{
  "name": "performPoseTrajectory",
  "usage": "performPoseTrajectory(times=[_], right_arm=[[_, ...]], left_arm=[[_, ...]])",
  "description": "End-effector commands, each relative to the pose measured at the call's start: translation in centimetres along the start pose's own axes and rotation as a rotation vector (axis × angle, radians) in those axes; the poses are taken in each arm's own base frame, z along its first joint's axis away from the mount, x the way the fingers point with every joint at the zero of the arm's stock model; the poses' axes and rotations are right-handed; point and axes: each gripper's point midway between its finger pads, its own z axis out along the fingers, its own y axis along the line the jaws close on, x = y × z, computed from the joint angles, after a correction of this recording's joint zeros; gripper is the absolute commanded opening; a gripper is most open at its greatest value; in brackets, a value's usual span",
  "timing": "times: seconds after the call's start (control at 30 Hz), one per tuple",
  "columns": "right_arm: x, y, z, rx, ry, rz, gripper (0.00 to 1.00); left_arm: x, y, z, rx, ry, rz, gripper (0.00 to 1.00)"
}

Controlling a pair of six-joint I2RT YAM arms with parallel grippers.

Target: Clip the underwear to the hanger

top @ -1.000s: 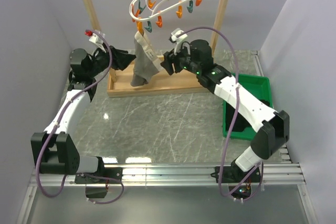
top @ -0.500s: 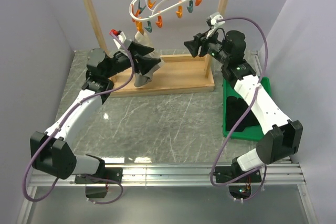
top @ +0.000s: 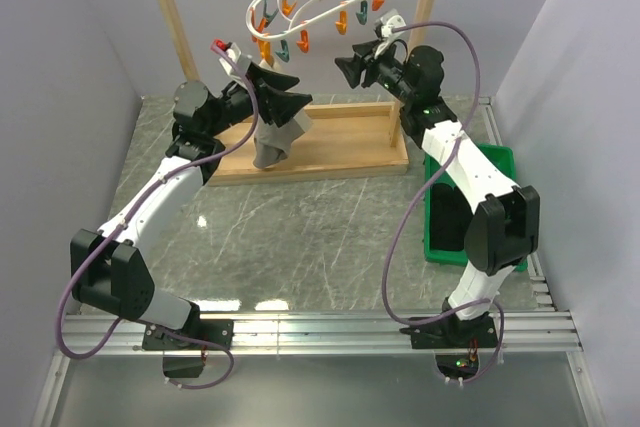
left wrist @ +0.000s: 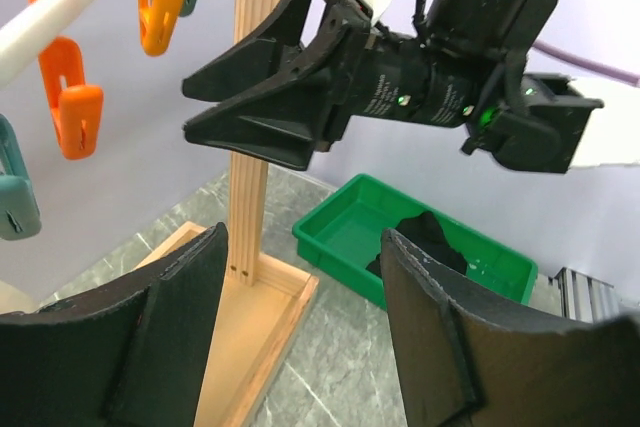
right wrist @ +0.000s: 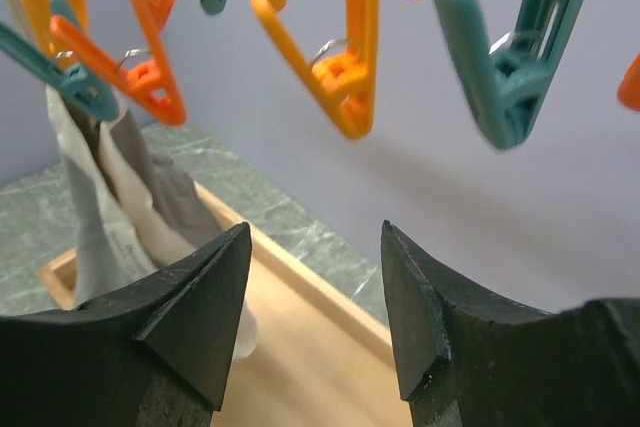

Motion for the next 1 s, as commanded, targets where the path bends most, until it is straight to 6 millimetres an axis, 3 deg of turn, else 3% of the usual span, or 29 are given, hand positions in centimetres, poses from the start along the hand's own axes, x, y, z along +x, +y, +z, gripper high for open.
performPoseTrajectory(times=[0.0, 0.27, 0.4, 0.57, 0.63, 0.67, 0.97], right_arm=[[-5.9, -0.7, 1.0, 0.013, -0.177, -0.083, 0.62], [-7.1, -0.5, 2.2, -0.014, -0.233, -0.088, 0.60], [-7.4, -0.2, 2.3, -0.022, -0.241, -0.099, 0.53], [-7.3, 0.2, 2.3, -0.044, -0.235, -0.104, 0.32], [-7.6, 0.4, 2.1, -0.050, -0.239, -0.104, 0.26], [-7.5, 0.5, 2.0, -0.054, -0.236, -0.103, 0.20], [-7.6, 1.6, 1.0, -0.084, -0.223, -0.113, 0.00]], left_arm=[[-3.6, -1.0, 0.6, 0.023, -0.087, 0.040, 0.68], [-4.2, -0.4, 0.7, -0.022, -0.097, 0.007, 0.68], [-4.5, 0.7, 0.9, -0.082, -0.097, -0.006, 0.66], [-5.8, 2.3, 1.2, -0.164, -0.124, 0.015, 0.63], [-5.6, 3.6, 1.4, -0.213, -0.113, 0.019, 0.58], [-6.4, 3.9, 1.4, -0.233, -0.128, 0.029, 0.56], [-7.9, 7.8, 1.8, -0.336, -0.173, 0.008, 0.48]])
